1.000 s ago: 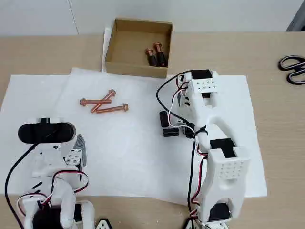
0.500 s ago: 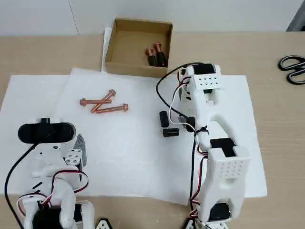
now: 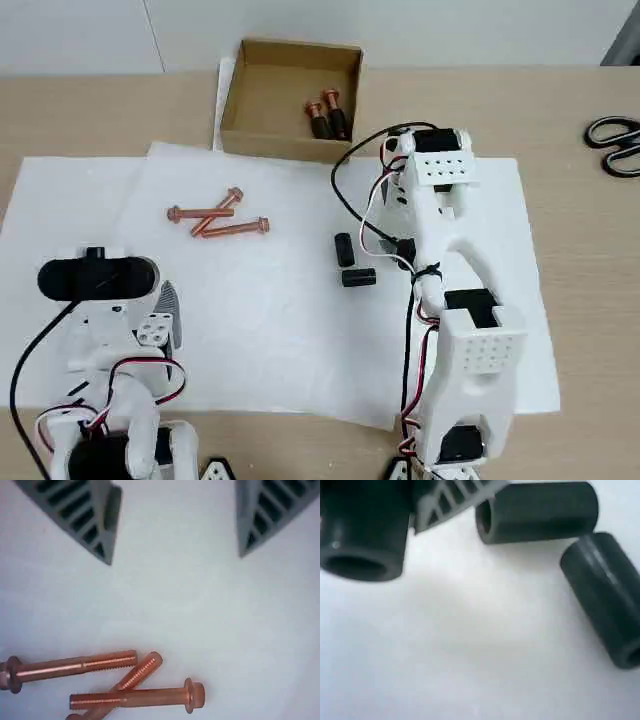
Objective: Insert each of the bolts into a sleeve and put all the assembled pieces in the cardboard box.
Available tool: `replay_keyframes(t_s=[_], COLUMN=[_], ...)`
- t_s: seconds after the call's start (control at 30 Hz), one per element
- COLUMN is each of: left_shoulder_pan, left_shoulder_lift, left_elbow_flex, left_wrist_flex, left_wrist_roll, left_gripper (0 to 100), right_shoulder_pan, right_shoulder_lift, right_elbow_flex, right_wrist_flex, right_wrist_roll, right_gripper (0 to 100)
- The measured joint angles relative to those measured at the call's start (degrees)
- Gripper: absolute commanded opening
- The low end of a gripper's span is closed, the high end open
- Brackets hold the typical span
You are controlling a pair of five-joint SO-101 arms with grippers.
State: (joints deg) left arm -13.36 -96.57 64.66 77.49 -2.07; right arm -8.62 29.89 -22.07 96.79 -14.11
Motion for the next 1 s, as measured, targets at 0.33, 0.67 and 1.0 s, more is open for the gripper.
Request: replay_keyframes(t_s=[0.33, 0.67, 1.0], left_shoulder_pan=[0.0, 0.0, 0.0], left_shoulder_lift=[0.0, 0.0, 0.0], left_elbow_flex=[0.0, 0.0, 0.0], left_wrist_flex=[0.0, 0.0, 0.0], left_wrist_roll=[0.0, 0.0, 0.0], left_gripper=[16, 16, 16], right_shoulder_pan=[-0.1, -0.1, -0.2], right_shoulder_lift=[0.0, 0.0, 0.0], right_elbow_flex=[0.0, 0.0, 6.2], right_wrist_flex=[0.1, 0.1, 0.1], right_wrist_roll=[0.0, 2.2, 1.2], right_gripper=[21.6, 21.6, 21.6])
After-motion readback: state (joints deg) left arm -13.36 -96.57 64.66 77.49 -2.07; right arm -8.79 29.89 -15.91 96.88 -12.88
